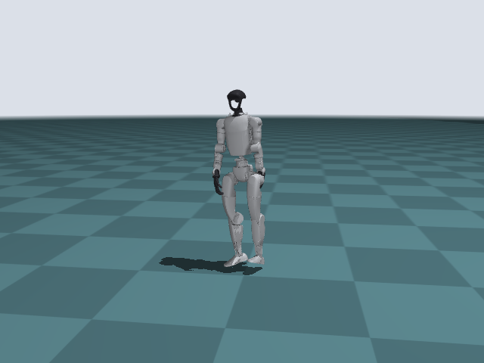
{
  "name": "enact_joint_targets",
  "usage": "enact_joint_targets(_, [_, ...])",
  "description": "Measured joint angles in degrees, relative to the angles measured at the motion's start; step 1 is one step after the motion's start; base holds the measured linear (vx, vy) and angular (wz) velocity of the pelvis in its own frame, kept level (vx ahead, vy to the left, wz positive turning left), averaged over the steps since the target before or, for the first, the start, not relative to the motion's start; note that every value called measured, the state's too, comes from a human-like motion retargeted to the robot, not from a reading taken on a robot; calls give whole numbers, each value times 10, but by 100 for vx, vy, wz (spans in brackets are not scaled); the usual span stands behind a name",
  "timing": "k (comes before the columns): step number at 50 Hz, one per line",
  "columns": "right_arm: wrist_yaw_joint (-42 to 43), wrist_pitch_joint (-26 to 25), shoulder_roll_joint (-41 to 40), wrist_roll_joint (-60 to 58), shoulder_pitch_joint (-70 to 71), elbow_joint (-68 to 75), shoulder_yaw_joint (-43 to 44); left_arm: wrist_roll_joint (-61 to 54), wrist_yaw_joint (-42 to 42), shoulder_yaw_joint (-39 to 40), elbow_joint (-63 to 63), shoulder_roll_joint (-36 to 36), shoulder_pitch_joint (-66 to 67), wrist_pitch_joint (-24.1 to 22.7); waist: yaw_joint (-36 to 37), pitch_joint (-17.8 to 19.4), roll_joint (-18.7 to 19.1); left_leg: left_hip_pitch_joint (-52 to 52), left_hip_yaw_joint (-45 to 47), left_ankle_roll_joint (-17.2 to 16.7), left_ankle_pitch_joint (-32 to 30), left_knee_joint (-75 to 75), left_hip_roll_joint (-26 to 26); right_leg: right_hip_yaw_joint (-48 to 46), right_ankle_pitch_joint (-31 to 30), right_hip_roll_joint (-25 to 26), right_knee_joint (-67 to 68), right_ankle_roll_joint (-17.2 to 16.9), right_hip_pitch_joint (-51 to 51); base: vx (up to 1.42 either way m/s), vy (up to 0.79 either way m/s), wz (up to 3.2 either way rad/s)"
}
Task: In place motions
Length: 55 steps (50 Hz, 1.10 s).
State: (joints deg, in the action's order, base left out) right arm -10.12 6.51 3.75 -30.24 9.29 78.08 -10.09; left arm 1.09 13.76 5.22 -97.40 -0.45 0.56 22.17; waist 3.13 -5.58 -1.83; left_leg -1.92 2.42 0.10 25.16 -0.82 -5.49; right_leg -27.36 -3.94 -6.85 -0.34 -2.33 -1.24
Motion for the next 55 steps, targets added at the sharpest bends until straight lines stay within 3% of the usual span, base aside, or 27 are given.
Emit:
enact_joint_targets(1, [29, -14, 5, 3, -12, 58, 17, 17, 21, -7, 6, -10, -40, -4, 58, 8, -7, -10, 60, -2, -6, 9, 11, 55, -8, 6, -2, 3, -4, -3, -6, -205])
enact_joint_targets(2, [60, -30, 11, 8, -25, 114, 37, 35, 39, -19, 17, -20, -77, -7, 72, 11, -11, -14, 72, -4, -7, 13, 14, 64, -10, 5, -3, 2, -2, -3, -7, 25])
enact_joint_targets(3, [92, -53, 22, 21, -37, 165, 66, 51, 54, -42, 40, -30, -109, -6, -3, 1, -8, -3, -9, -5, 0, 7, 1, -18, 0, -8, -3, -5, 10, -4, -6, 274])
enact_joint_targets(4, [120, -85, 32, 46, -61, 187, 85, 62, 69, -62, 63, -37, -139, -12, -31, -2, -6, -1, -36, -2, 1, 4, -5, -46, 3, -11, -3, -9, 14, -4, -3, 307])
enact_joint_targets(7, [196, -159, 64, 156, -152, 193, 136, 88, 92, -112, 140, -50, -214, -40, -34, -8, -1, -11, -38, 3, -3, 4, -7, -45, 1, -12, -2, -12, 7, 2, 4, 8])
enact_joint_targets(10, [236, -125, 89, 245, -223, 193, 193, 115, 75, -138, 212, -51, -261, -71, -41, -18, 5, -20, -41, 6, -2, 3, -9, -43, -1, -13, -4, -14, -2, 4, 4, -11])
enact_joint_targets(13, [204, -74, 119, 267, -275, 193, 248, 118, 37, -163, 284, -26, -298, -113, -53, -13, 11, -21, -44, 8, -2, 5, -12, -39, -3, -14, -6, -15, -4, 0, 0, 0])
enact_joint_targets(19, [212, -135, 131, 265, -310, 193, 231, 108, -8, -177, 315, -20, -277, -155, -40, -6, 16, -14, -43, 9, 0, 6, -13, -31, -2, -14, -2, -13, -2, 0, 0, 0])
enact_joint_targets(23, [200, -152, 104, 259, -263, 193, 173, 112, 12, -166, 259, -33, -208, -140, -30, -15, 17, -16, -47, 8, 1, 4, -12, -39, 1, -14, -2, -12, -3, 3, -1, 13])
enact_joint_targets(28, [95, -134, 50, 201, -110, 193, 84, 122, 10, -85, 107, -25, -89, -108, -31, -29, 23, -10, -32, 6, 4, -4, -6, -29, 3, -7, 1, -7, -13, 6, -3, 1])
enact_joint_targets(31, [20, -93, 11, 149, -10, 141, 35, 109, -6, -5, 13, 3, -11, -56, -38, -25, 30, 0, -20, 4, 10, -8, -2, -10, 1, -2, 4, -4, -18, 7, -3, -40])
enact_joint_targets(35, [-38, -41, -37, 111, 84, -12, -37, 43, -5, 58, 0, 31, 142, 33, -57, -18, 37, 12, -4, 3, 17, -11, 5, 14, 0, 5, 9, 1, -25, 7, -4, -41])
enact_joint_targets(40, [-82, 10, -47, 96, 167, -181, -104, 57, -7, 107, 0, 38, 269, 0, -69, -19, 48, 14, 13, 1, 22, -13, 13, 36, -3, 13, 13, 3, -39, 3, 1, -34])
enact_joint_targets(45, [-43, 108, -16, 31, 170, -278, -132, 87, -21, 95, 0, 45, 288, 12, -75, -22, 43, 13, 12, 1, 21, -13, 11, 34, -1, 12, 11, 4, -37, 1, -1, 4])
enact_joint_targets(47, [17, 115, -2, -6, 143, -278, -136, 67, -28, 61, 0, 49, 258, 20, -77, -23, 39, 11, 7, 1, 19, -11, 10, 27, 1, 10, 10, 4, -32, 3, -4, 33])
enact_joint_targets(51, [127, 88, 18, -88, 54, -203, -107, 59, -23, 15, 0, 45, 126, 9, -73, -27, 30, 3, -8, -1, 12, -8, 5, 6, 5, 5, 5, 3, -21, -3, -1, 46])
enact_joint_targets(55, [153, -13, 18, -126, -15, 14, -25, 79, 44, 4, 44, 17, -26, -19, -64, -28, 19, -5, -22, -2, 4, -7, 2, -22, 8, 0, -2, -1, -8, -6, -3, 49])
